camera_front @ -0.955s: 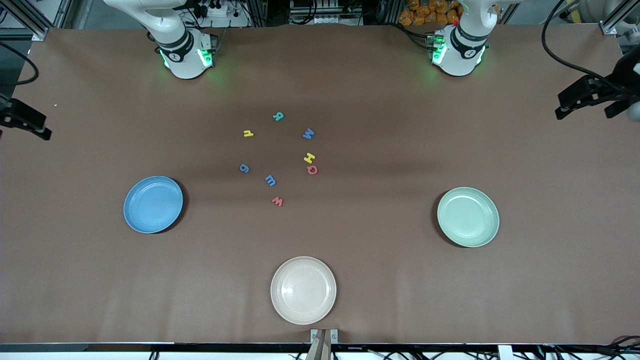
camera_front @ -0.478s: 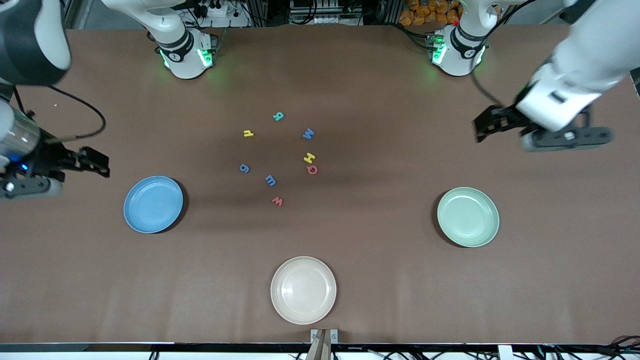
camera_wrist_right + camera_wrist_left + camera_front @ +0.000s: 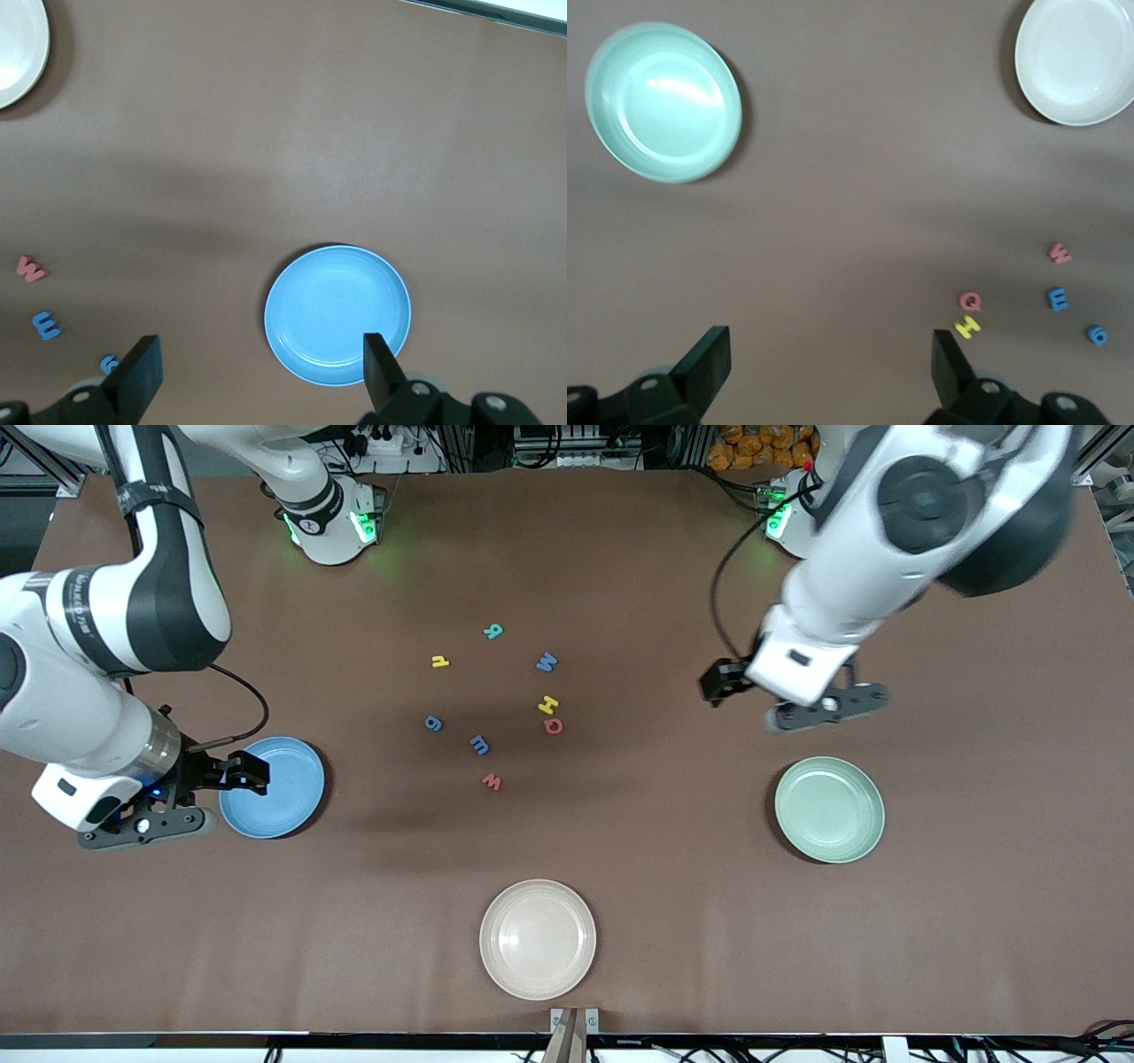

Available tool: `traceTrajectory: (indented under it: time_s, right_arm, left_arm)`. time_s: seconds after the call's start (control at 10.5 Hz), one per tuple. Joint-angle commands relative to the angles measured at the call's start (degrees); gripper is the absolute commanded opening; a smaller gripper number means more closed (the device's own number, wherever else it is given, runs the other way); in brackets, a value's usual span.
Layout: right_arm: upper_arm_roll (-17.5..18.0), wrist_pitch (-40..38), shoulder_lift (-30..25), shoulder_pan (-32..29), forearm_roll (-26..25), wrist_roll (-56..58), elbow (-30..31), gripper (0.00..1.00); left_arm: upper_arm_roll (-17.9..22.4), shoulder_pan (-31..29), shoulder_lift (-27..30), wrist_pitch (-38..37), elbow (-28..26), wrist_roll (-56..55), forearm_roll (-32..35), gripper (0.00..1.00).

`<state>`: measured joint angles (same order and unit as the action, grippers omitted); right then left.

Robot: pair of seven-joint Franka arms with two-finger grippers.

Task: Sort upper and lower case letters into plates
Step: 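Move both grippers from rest toward the scattered foam letters, then lower the left gripper onto the W while the right gripper lowers onto the 6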

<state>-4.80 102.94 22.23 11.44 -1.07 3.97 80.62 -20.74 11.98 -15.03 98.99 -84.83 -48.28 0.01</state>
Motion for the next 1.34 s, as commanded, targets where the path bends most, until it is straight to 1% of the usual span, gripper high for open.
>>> traceTrajectory:
  time_s: [0.0, 0.1, 0.19, 0.29, 0.38, 0.48, 0.57, 0.67, 0.76, 0.86, 1.05, 1.24]
  right_arm:
    - [-0.03, -0.11, 2.9, 3.22, -0.16, -0.27, 0.5, 1.0]
    - [-0.03, 1.02, 4.82, 4.98, -0.16, -0.8, 0.59, 1.0]
    - [-0.03, 3.73, 7.02, 7.17, -0.16, -3.59, 0.86, 1.0]
    - [0.05, 4.98, 8.69, 8.93, -0.08, -8.75, 1.55, 1.0]
    - [0.05, 6.47, 9.58, 11.39, -0.08, -13.24, 2.95, 1.0]
    - [0.05, 8.75, 9.59, 13.06, -0.08, -18.07, 6.19, 1.0]
    - [0.05, 13.29, 9.33, 13.95, 0.71, -20.47, 10.66, 1.0]
    - [0.05, 17.17, 8.98, 13.96, 4.37, -20.14, 14.62, 1.0]
    - [0.05, 18.25, 8.28, 14.22, 5.62, -19.09, 17.01, 1.0]
    - [0.05, 18.26, 6.7, 14.83, 5.64, -15.34, 19.38, 1.0]
    - [0.05, 18.26, 3.54, 14.84, 5.9, -4.28, 23.78, 1.0]
    - [0.05, 20.27, -0.15, 15.8, 5.9, -0.56, 29.3, 1.0]
  left_arm:
    - [-2.96, 1.3, -0.62, 3.73, -3.65, -5.68, 0.79, 1.0]
    - [-5.25, 0.95, -0.62, 6.63, -6.38, -6.65, 0.87, 1.0]
    - [-7.45, 0.77, -1.14, 9.61, -8.66, -5.7, 0.96, 1.0]
    - [-10.6, 0.68, -2.8, 11.64, -10.08, -3.08, 1.22, 1.0]
    - [-13.59, 0.42, -4.82, 13.23, -11.14, 2.52, 2.62, 1.0]
    - [-15.97, -0.02, -5.62, 14.9, -13.06, 7.44, 6.46, 1.0]
    - [-18.17, -0.28, -5.97, 16.92, -14.91, 10.02, 8.41, 1.0]
    - [-18.71, -0.11, -6.5, 17.81, -16.06, 12.04, 9.82, 1.0]
    - [-19.33, 0.15, -7.72, 17.99, -16.16, 12.93, 10.45, 1.0]
    - [-20.2, 0.24, -9.04, 18.78, -16.16, 12.94, 11.67, 1.0]
    - [-20.83, 0.85, -11.06, 19.92, -16.33, 13.03, 15.71, 1.0]
    - [-20.74, 3.3, -14.57, 24.47, -16.33, 12.15, 17.48, 1.0]
